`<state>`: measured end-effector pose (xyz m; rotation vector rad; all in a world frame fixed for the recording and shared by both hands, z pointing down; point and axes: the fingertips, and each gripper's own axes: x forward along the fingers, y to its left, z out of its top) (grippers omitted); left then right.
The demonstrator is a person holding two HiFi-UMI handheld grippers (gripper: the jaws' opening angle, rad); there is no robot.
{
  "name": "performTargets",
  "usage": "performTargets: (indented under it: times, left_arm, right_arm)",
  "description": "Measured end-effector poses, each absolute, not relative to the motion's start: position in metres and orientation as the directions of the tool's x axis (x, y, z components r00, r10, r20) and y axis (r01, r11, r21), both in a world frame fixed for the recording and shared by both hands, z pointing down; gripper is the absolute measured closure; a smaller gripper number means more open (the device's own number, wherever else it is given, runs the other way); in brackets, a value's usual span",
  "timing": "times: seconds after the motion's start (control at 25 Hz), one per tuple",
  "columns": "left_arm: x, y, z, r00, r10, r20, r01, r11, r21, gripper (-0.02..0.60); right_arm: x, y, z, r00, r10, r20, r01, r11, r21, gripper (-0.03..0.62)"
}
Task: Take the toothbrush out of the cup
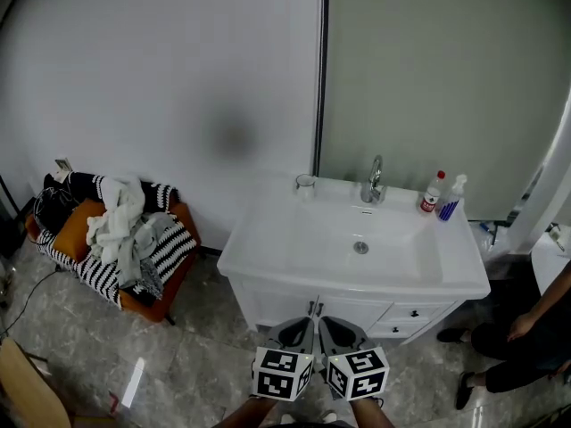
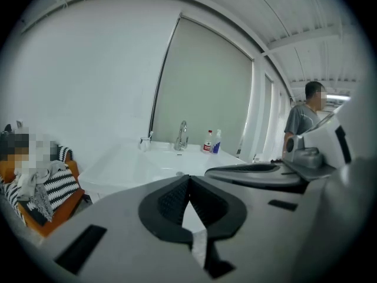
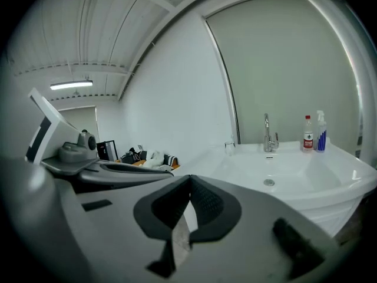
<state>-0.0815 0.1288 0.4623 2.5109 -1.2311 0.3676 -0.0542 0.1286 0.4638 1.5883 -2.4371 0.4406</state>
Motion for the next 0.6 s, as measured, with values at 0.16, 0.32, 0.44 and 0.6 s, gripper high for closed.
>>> performTargets:
  times: [0.16, 0.32, 0.44, 0.6]
  left_arm:
    - [-0.088, 0.122, 0.463, 0.599, -0.713, 0.365, -0.796, -0.579, 0.174, 0.572]
    - [-0.091, 0.116, 0.465, 0.598, -0.712, 0.369, -0.797, -0.578, 0.175, 0.572]
    - [-0.091, 0.109, 0.467, 0.595, -0.712, 0.373, -0.798, -0.577, 0.173, 0.572]
    - [-0.087, 0.096, 0.469, 0.589, -0.713, 0.381, -0.803, -0.571, 0.173, 0.572]
  right_arm:
    - [-0.060, 0.122, 0.464, -0.397, -0.858, 0.325, -0.918, 0.373, -0.138, 0.582]
    - [-0.062, 0.116, 0.465, -0.397, -0.858, 0.326, -0.918, 0.372, -0.138, 0.582]
    - [-0.063, 0.109, 0.469, -0.399, -0.855, 0.330, -0.917, 0.372, -0.144, 0.582]
    - [-0.058, 0.097, 0.472, -0.403, -0.853, 0.333, -0.915, 0.375, -0.148, 0.582]
